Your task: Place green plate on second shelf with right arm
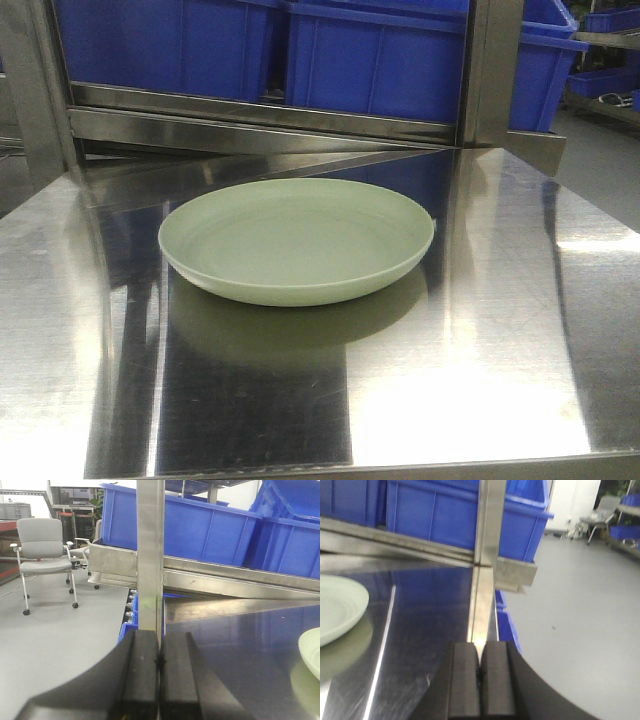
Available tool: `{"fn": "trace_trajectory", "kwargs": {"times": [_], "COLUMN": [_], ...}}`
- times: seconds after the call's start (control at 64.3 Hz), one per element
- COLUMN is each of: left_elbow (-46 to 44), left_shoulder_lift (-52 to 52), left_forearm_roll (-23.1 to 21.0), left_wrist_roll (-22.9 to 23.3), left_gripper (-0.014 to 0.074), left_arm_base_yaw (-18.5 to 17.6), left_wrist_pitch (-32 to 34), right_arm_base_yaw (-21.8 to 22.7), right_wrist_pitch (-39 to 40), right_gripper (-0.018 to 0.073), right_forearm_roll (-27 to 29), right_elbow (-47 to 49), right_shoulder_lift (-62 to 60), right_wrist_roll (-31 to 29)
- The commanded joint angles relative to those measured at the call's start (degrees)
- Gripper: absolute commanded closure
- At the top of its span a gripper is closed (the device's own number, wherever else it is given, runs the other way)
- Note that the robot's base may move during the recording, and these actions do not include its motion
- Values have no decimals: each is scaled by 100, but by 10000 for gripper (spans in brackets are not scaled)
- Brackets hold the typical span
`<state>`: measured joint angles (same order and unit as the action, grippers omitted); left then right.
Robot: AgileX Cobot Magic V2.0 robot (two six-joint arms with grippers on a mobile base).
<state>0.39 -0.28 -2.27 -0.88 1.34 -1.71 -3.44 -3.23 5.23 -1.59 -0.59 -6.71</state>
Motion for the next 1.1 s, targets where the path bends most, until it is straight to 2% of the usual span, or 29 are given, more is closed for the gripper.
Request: {"fn": "trace_trajectory", "kwargs": {"times": [0.0, 0.233, 0.389, 0.498, 0.716, 0.933, 1.089], "left_elbow": [240, 240, 240, 240, 240, 240, 240], "left_shoulder_lift": [-114, -114, -114, -114, -114, -114, -114], "left_forearm_roll": [-44, -44, -44, -44, -44, -44, -44], "left_wrist_roll": [8, 8, 8, 8, 8, 8, 8], "left_gripper": [466, 466, 466, 466, 466, 466, 466], "left_arm_base_yaw": [-2, -2, -2, -2, -2, -2, -2], "left_wrist_pitch": [542, 542, 542, 542, 542, 542, 542], "right_arm_base_yaw": [-8, -8, -8, -8, -8, -8, -8], "right_wrist_pitch": [815, 1877, 2464, 2405, 1138, -623, -969], "right_gripper": [510, 510, 510, 510, 510, 510, 510], "right_forearm_roll": [-79, -67, -56, -56, -162, -170, 139], "right_elbow": [103, 103, 196, 706, 2812, 4903, 5961], "right_shoulder_lift": [-104, -104, -104, -104, 364, 2173, 3555], "right_wrist_roll": [-46, -17, 954, 1016, 1011, 1011, 1011]}}
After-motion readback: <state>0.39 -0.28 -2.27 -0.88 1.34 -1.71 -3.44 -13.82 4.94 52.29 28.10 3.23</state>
